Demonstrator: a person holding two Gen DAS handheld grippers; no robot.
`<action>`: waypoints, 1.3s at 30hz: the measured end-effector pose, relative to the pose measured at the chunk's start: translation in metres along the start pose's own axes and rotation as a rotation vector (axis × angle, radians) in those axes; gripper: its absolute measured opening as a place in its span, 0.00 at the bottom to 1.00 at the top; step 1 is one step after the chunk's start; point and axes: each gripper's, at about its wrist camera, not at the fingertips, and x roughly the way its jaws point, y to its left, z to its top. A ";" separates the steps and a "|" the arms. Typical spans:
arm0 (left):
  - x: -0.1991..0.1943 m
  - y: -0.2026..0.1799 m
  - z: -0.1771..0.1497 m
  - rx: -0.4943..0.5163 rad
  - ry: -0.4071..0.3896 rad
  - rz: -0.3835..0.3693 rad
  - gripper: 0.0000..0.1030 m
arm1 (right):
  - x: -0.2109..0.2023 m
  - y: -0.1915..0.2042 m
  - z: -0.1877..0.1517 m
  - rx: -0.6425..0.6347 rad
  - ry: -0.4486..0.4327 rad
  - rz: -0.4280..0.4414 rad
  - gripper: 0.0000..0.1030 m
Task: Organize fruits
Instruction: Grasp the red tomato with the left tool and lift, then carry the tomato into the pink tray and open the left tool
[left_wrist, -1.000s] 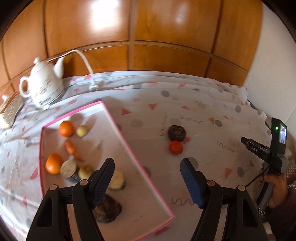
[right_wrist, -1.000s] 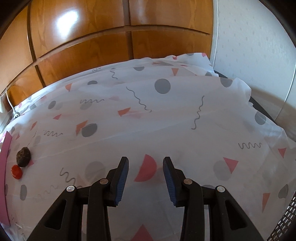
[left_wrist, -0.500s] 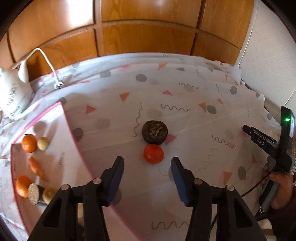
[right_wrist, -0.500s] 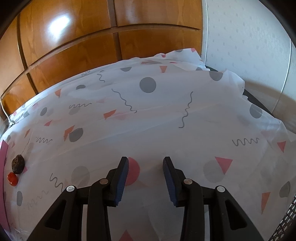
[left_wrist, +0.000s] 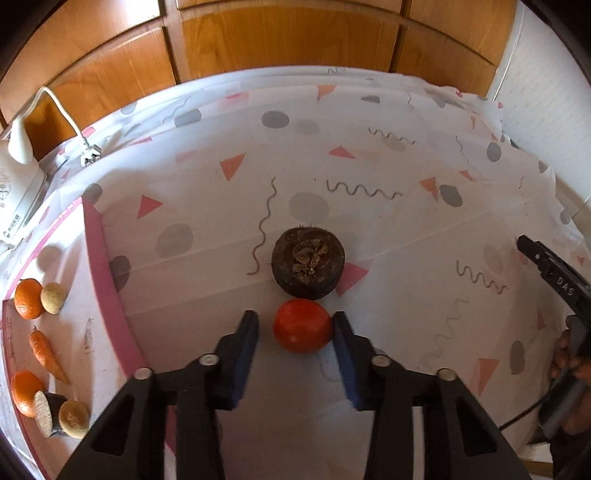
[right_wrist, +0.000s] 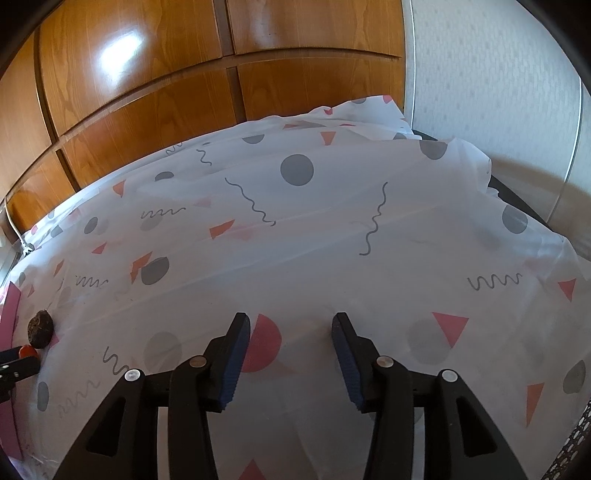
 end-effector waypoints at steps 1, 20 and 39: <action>0.000 -0.001 0.000 0.006 -0.012 0.007 0.30 | 0.000 0.000 0.000 0.000 0.000 0.000 0.46; -0.062 0.013 -0.030 -0.140 -0.154 -0.080 0.30 | 0.001 0.003 -0.001 -0.002 -0.001 -0.003 0.47; -0.122 0.087 -0.090 -0.362 -0.276 0.101 0.30 | 0.002 0.005 -0.002 -0.026 0.004 -0.029 0.51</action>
